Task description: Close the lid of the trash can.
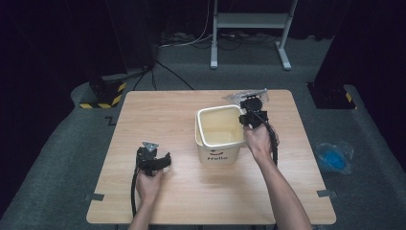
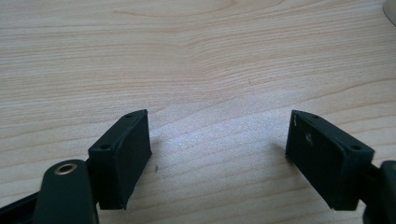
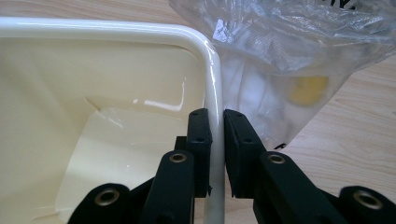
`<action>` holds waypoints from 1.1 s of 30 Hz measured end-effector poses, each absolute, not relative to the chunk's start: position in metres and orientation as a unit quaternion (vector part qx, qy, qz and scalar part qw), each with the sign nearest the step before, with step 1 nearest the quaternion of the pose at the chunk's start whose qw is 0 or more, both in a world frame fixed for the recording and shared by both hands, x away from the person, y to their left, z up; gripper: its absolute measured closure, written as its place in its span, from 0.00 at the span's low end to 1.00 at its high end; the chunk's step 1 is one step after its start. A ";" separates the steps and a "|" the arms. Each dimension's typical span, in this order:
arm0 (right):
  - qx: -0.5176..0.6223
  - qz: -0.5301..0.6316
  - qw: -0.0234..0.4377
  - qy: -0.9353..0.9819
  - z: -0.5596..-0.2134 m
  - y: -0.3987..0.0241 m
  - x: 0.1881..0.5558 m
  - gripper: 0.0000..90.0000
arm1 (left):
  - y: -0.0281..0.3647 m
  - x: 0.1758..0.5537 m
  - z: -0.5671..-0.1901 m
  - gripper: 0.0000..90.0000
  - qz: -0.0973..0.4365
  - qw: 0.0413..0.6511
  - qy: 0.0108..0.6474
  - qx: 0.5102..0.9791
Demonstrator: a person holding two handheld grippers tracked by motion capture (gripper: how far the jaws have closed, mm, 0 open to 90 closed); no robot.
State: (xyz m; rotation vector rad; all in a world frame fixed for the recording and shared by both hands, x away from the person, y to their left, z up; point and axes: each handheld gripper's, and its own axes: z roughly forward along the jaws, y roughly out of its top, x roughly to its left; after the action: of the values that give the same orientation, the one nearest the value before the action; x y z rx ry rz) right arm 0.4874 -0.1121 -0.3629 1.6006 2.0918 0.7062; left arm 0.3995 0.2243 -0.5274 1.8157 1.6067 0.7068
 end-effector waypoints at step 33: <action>0.569 0.301 0.200 0.739 -0.351 -0.138 0.477 0.74 | 0.224 0.400 -0.527 0.24 0.267 0.303 0.606 0.685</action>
State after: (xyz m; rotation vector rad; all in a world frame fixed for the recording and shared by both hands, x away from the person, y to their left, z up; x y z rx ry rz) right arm 0.4767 -0.1382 -0.3513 1.5918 2.0651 0.8403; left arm 0.3995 0.2244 -0.5273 1.8169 1.6069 0.7088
